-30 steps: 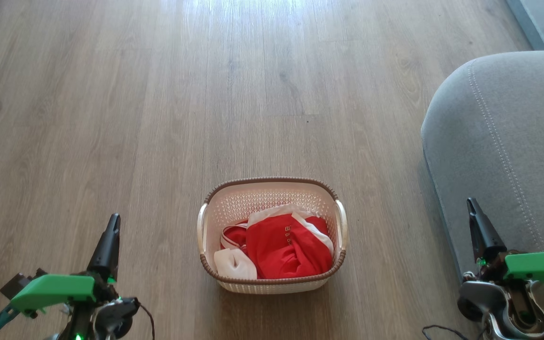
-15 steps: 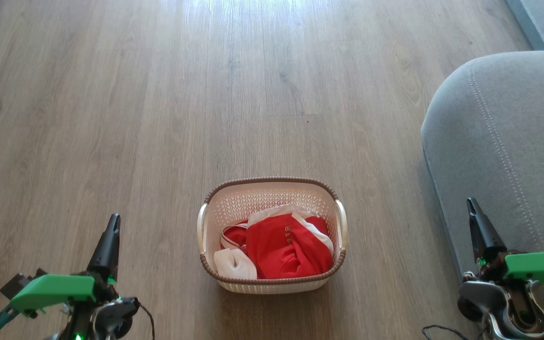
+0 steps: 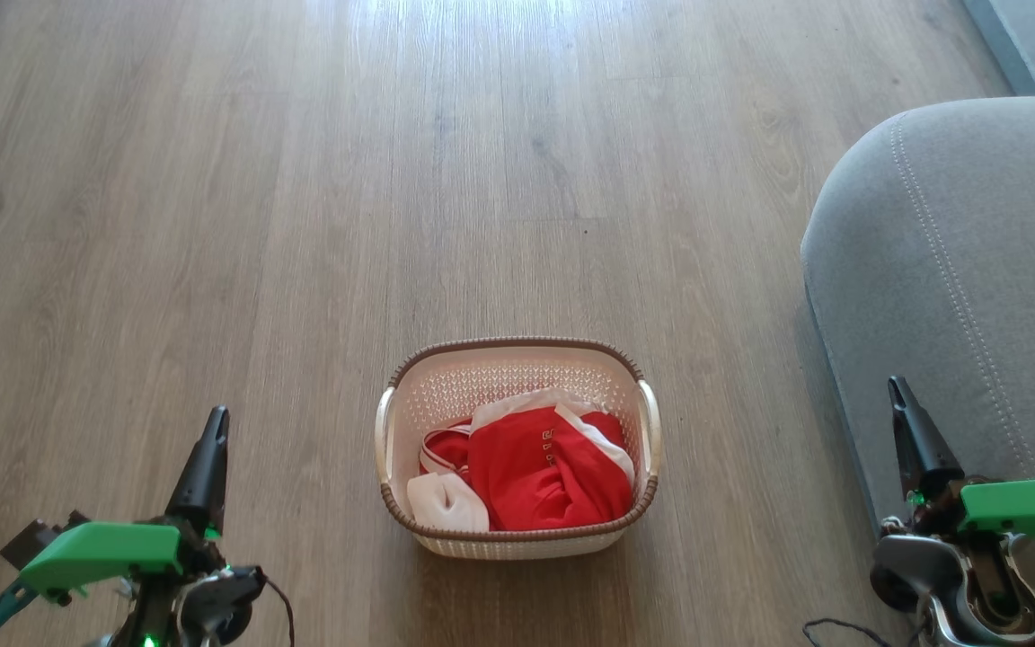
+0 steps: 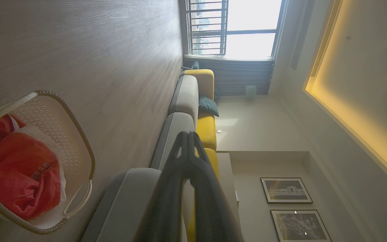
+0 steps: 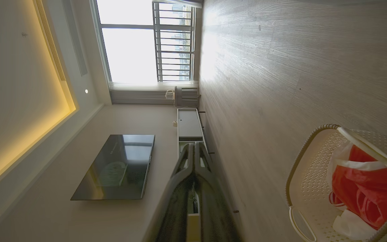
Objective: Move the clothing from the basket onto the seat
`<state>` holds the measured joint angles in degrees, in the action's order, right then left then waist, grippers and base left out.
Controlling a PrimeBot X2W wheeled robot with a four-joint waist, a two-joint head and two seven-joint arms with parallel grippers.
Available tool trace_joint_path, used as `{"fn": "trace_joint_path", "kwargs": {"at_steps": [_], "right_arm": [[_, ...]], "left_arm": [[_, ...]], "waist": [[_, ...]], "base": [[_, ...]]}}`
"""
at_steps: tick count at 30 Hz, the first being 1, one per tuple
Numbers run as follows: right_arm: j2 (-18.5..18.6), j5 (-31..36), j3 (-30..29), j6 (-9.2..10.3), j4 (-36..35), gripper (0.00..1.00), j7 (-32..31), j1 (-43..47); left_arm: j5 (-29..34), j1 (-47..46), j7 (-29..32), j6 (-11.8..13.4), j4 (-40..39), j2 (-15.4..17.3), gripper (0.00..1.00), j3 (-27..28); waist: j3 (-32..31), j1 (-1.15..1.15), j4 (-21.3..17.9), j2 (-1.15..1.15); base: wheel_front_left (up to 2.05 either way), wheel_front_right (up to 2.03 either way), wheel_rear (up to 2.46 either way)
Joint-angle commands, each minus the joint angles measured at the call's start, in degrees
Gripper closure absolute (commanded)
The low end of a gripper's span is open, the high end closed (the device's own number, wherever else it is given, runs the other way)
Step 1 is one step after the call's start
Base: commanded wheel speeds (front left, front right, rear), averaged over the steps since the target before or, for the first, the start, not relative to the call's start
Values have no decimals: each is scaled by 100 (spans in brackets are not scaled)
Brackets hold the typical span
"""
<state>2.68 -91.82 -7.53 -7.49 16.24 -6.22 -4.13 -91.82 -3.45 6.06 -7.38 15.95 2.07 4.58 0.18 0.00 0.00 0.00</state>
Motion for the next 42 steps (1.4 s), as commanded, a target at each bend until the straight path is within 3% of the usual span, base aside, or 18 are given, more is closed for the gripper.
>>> {"fn": "trace_joint_path", "kwargs": {"at_steps": [1, 42], "right_arm": [[20, -37, 103, 0, -222, 100, -25, -205], [20, -37, 103, 0, -222, 100, -25, -205]], "left_arm": [[-37, -273, 41, -11, -192, 81, 100, 192], [-37, -273, 41, -11, -192, 81, 100, 192]], "waist": [[0, 0, 0, 0], [0, 0, 0, 0]], "base": [[0, 0, 0], [0, 0, 0]]}}
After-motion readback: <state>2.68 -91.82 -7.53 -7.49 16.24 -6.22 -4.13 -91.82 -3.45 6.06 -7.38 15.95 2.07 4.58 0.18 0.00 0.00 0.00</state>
